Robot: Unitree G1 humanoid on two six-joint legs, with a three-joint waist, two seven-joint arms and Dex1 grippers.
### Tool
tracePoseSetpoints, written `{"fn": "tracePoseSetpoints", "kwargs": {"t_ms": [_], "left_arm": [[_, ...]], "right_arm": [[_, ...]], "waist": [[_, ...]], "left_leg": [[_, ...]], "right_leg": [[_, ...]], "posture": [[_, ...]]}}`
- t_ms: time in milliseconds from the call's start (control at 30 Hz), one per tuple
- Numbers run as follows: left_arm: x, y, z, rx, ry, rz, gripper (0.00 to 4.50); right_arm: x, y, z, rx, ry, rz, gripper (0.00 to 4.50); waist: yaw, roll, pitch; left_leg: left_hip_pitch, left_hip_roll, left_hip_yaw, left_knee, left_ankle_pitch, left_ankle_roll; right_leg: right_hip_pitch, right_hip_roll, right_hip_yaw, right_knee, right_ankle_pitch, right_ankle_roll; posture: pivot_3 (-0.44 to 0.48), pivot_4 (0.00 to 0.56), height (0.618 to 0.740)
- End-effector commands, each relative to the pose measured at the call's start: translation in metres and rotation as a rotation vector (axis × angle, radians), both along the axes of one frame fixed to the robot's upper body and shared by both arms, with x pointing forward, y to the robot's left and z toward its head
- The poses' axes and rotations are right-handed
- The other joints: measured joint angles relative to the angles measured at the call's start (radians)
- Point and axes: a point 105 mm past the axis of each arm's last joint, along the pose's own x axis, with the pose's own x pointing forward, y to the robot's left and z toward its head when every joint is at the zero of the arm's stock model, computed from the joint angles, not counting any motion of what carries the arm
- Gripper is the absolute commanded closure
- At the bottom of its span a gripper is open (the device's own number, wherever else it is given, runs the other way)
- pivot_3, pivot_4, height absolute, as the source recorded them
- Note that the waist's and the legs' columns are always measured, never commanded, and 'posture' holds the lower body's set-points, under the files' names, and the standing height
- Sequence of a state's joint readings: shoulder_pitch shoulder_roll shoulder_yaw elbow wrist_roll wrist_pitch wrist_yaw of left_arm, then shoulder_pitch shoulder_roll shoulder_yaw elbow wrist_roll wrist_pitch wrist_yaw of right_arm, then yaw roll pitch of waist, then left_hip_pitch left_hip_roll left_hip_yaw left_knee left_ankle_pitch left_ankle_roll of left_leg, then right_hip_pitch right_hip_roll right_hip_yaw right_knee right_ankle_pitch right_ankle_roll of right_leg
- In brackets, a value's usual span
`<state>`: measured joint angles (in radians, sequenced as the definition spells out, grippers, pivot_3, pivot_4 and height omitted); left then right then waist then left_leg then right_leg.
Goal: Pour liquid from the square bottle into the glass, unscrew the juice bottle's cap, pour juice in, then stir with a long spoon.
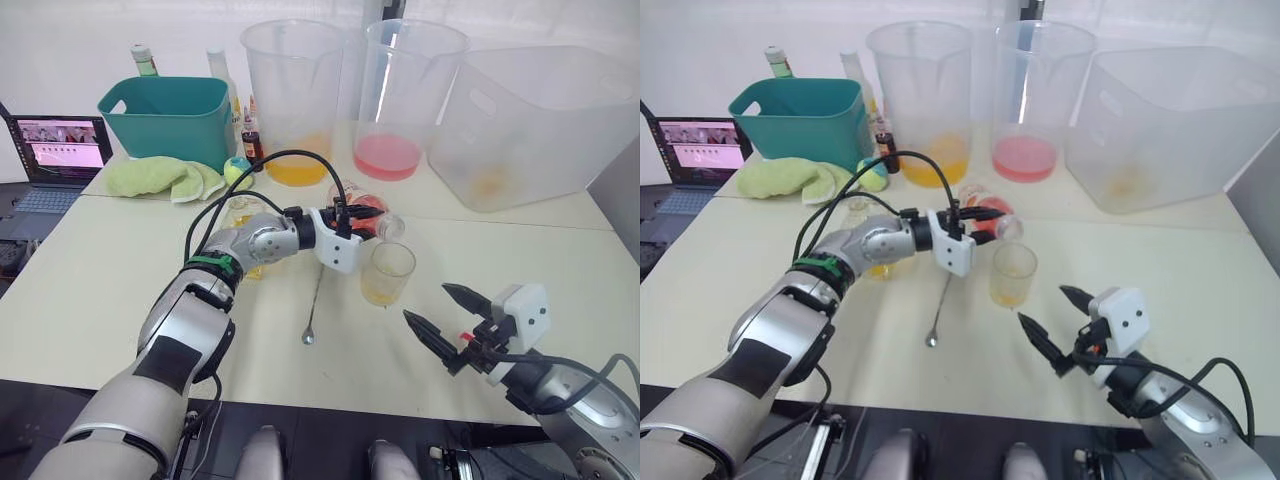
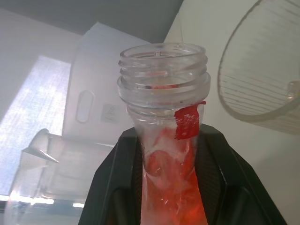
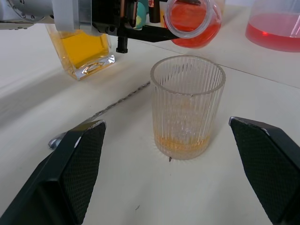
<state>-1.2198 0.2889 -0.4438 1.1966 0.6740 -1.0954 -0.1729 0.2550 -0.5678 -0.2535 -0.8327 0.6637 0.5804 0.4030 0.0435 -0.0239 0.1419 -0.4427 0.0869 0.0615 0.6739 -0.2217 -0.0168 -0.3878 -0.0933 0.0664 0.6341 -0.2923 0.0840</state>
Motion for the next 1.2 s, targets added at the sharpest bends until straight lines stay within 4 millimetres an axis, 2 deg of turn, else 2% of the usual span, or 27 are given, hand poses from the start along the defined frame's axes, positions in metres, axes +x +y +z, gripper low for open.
{"fn": "tracePoseSetpoints", "kwargs": {"t_ms": [33,533,1200], "left_arm": [[-0.002,-0.006,0.026,-0.046,-0.113,-0.025,3.27],[0.008,-0.009,0.023,-0.004,-0.259,0.028,3.27],[0.01,-0.01,0.023,0.012,-0.298,0.037,3.27]], "right_arm": [[-0.003,0.004,0.011,0.008,-0.043,0.011,0.05],[-0.003,0.004,0.016,0.024,-0.05,-0.004,0.05],[-0.001,0.005,0.017,0.029,-0.053,-0.007,0.05]], "waist": [[0.0,0.0,0.0],[0.001,0.0,0.0],[0.001,0.0,0.0]], "left_leg": [[0.0,0.0,0.0,0.0,0.0,0.0],[0.0,-0.001,0.0,0.0,0.002,-0.004],[0.0,-0.001,-0.001,0.001,0.003,-0.005]], "right_leg": [[0.0,0.0,0.0,0.0,0.0,0.0],[-0.002,0.0,0.0,0.006,0.0,0.0],[-0.002,0.0,0.0,0.007,0.0,0.0]], "posture": [[0.0,0.15,0.73],[0.0,0.15,0.73],[0.0,0.15,0.73]]}}
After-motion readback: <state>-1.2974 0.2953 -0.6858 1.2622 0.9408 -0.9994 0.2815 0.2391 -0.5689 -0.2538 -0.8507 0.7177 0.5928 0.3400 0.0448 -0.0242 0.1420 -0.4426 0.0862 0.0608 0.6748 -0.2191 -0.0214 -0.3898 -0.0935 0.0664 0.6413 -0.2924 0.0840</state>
